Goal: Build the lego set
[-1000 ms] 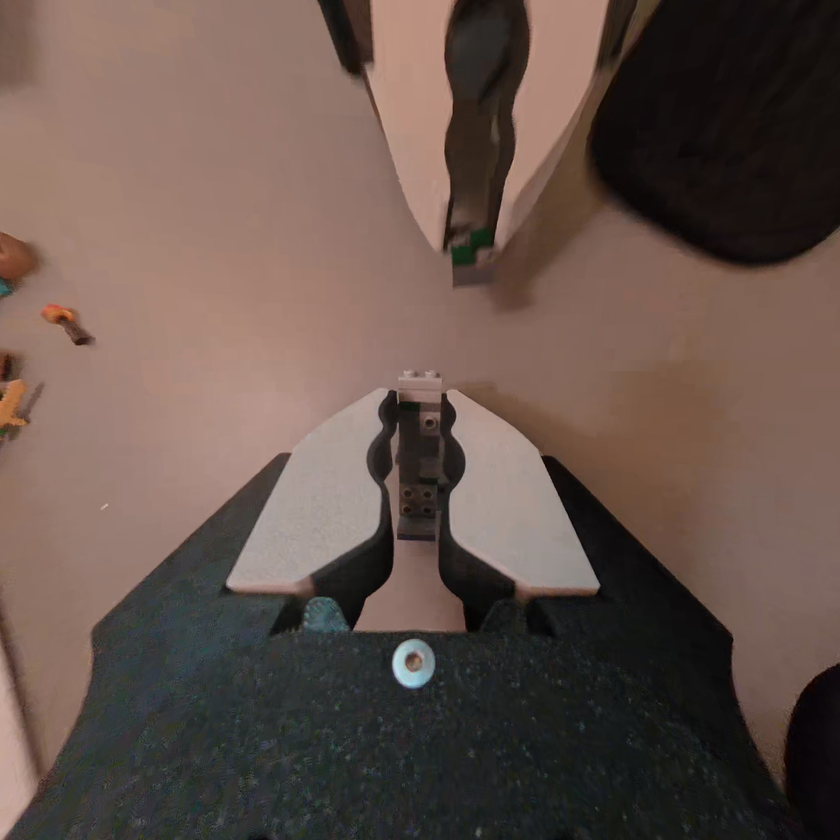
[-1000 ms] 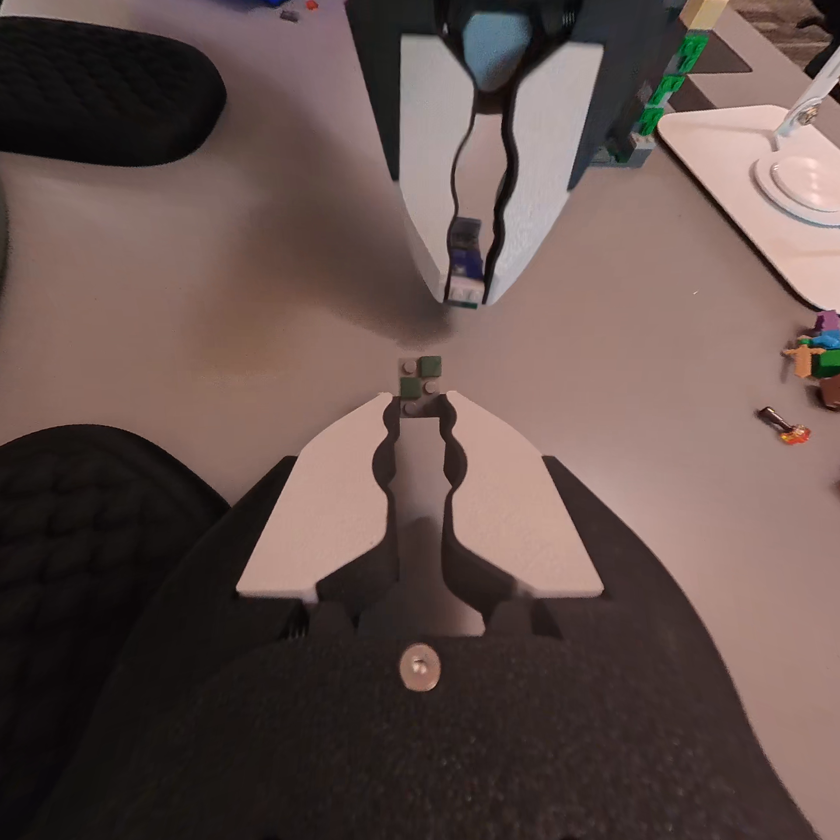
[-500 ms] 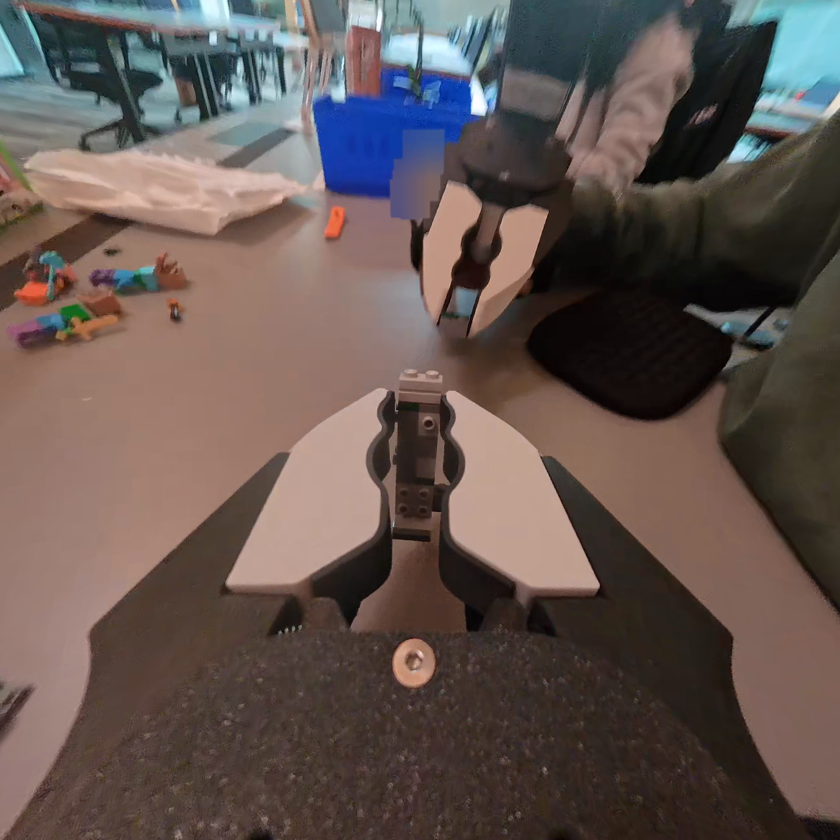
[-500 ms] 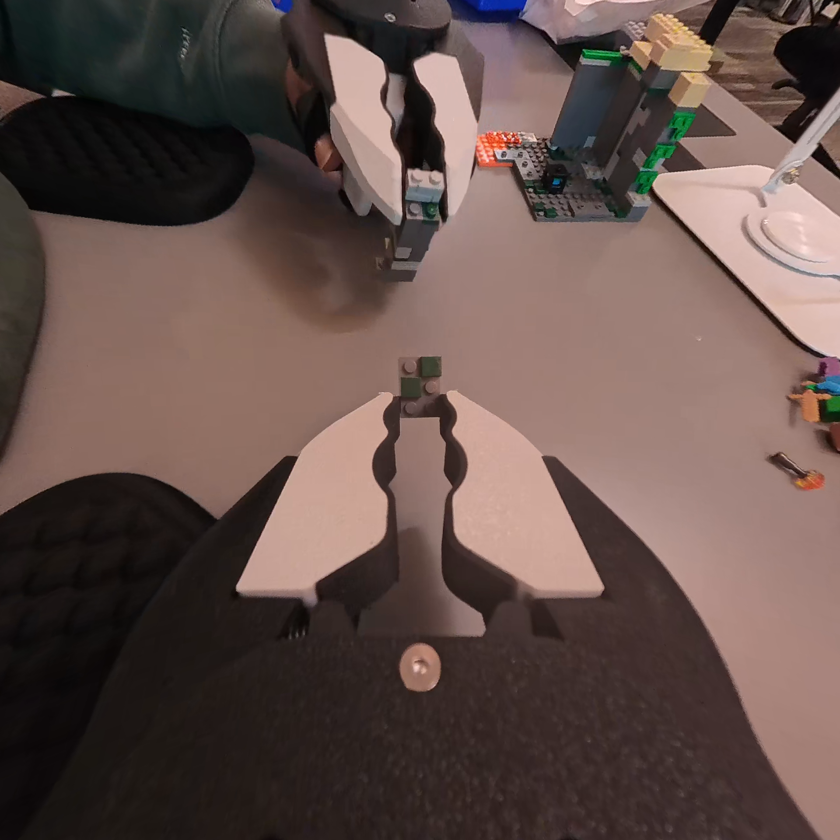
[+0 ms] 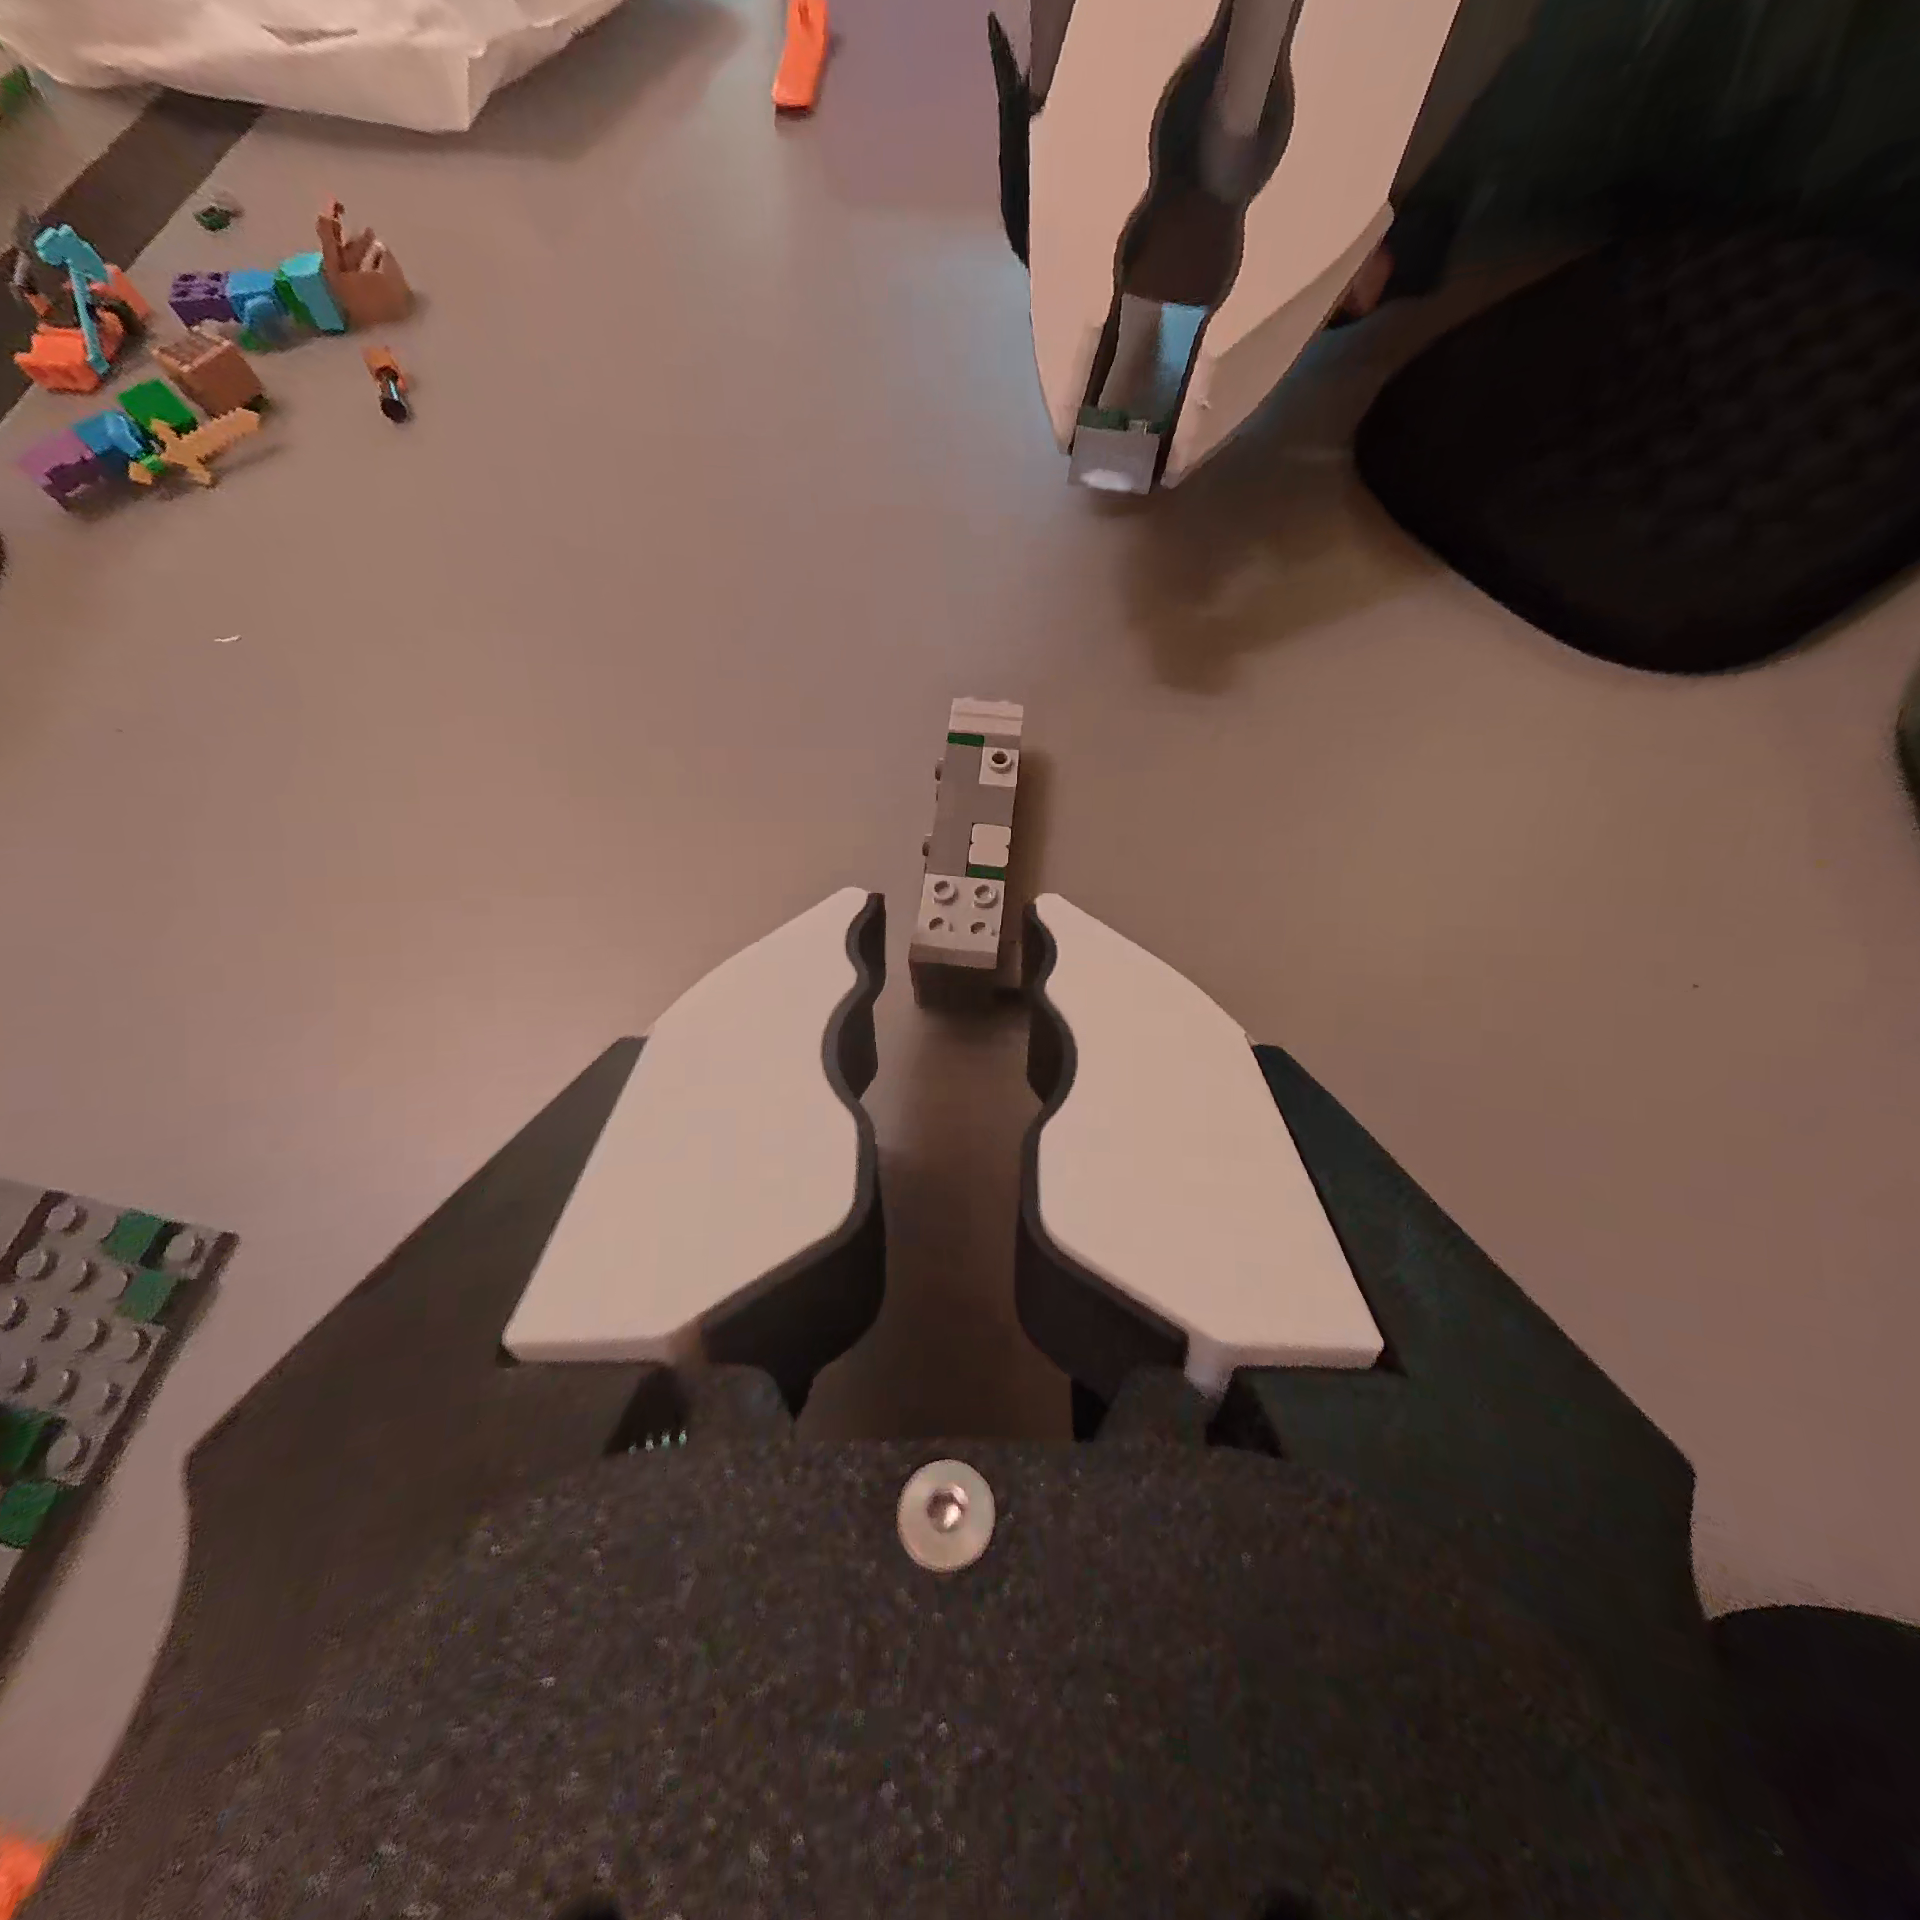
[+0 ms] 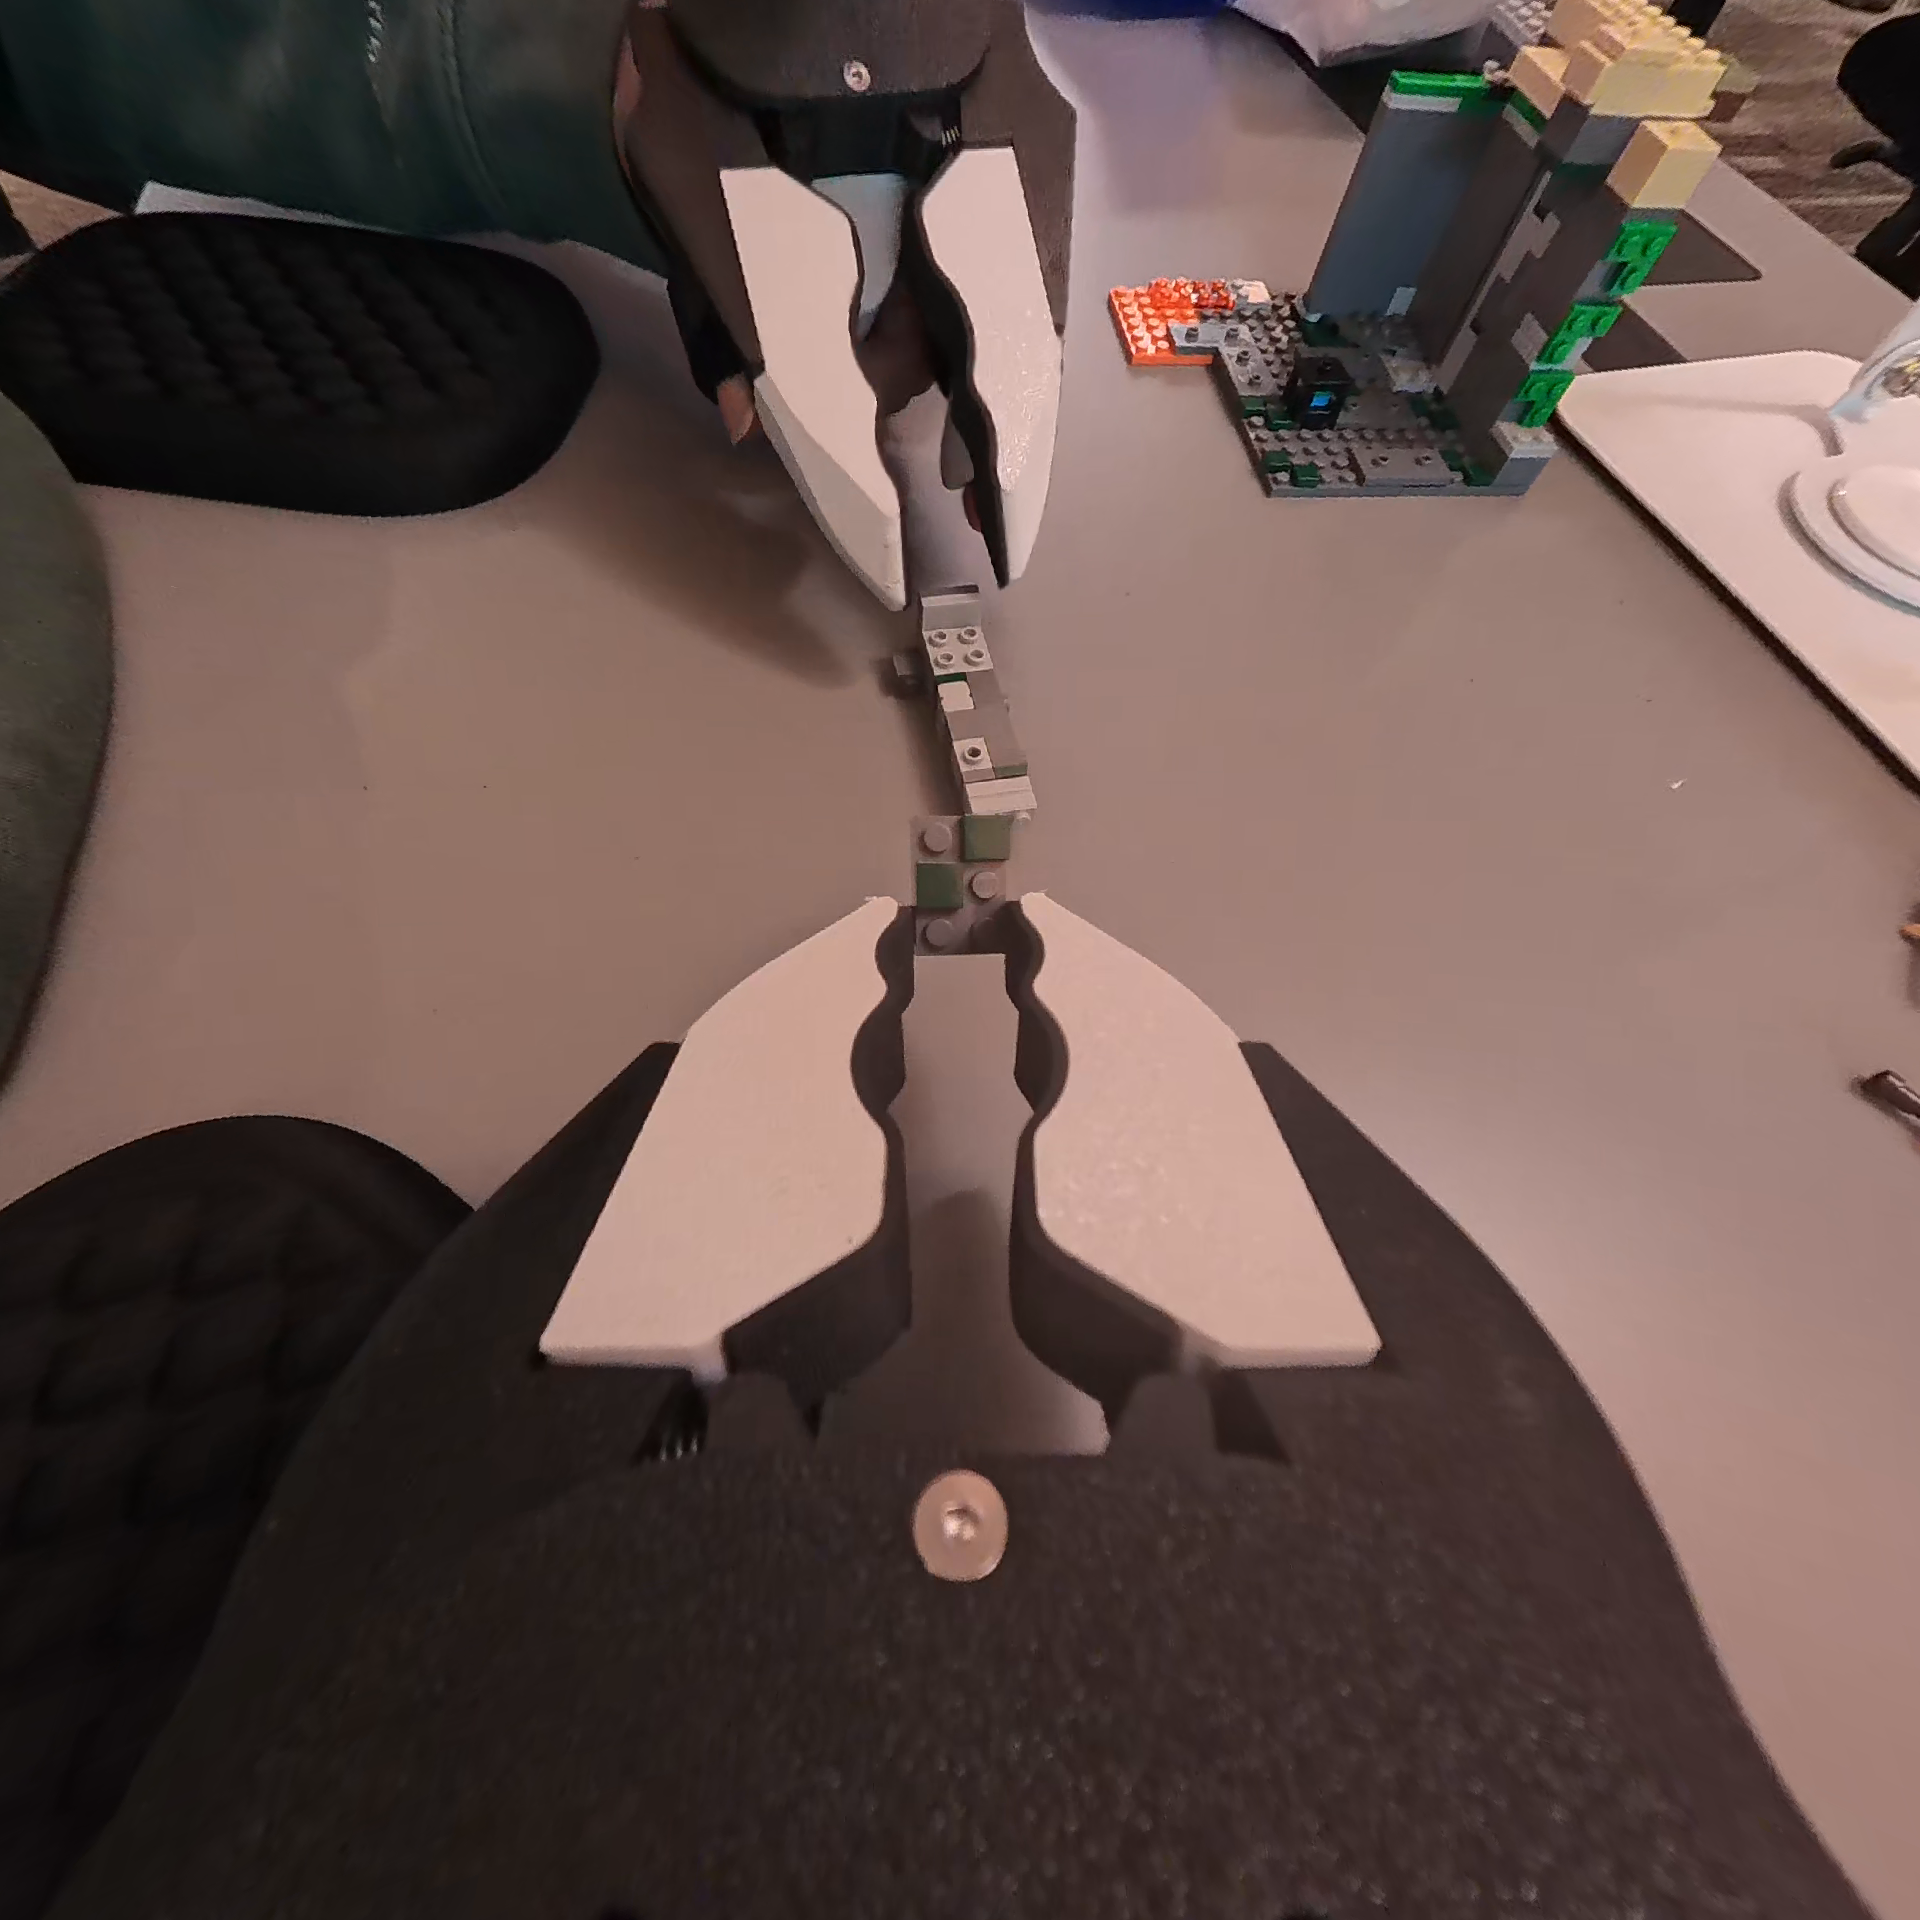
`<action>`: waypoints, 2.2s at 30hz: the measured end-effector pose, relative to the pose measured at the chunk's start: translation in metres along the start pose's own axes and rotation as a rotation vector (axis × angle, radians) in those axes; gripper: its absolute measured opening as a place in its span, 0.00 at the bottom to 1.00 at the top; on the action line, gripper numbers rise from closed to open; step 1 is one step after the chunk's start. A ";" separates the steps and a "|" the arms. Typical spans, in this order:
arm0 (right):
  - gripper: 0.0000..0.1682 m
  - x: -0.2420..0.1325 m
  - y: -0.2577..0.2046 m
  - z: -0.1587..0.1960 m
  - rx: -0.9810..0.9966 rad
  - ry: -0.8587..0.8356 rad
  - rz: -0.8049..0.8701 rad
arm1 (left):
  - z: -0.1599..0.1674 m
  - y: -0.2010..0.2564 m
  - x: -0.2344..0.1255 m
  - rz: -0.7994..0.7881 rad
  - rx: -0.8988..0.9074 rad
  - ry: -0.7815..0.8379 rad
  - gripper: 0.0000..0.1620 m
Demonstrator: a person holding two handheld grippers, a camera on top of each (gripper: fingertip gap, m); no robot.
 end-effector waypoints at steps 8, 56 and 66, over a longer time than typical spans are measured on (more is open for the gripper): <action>0.09 -0.002 0.004 0.004 -0.003 -0.026 0.015 | -0.029 0.003 0.041 0.064 0.035 -0.420 0.18; 0.09 -0.021 0.013 0.014 0.012 -0.003 0.052 | 0.008 0.005 -0.041 0.082 -0.101 0.166 0.09; 0.09 -0.019 0.013 0.015 0.019 -0.008 0.045 | -0.005 -0.003 -0.036 -0.002 -0.090 -0.296 0.14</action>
Point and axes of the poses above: each gripper's, where its closed fingertips meet, x out along the fingers, z out of its underside, y = z × x across the jaws, the point moved 7 cm from there along -x, back along the fingers, and after that the axes turned 10 degrees about y, right-handed, at the moved point
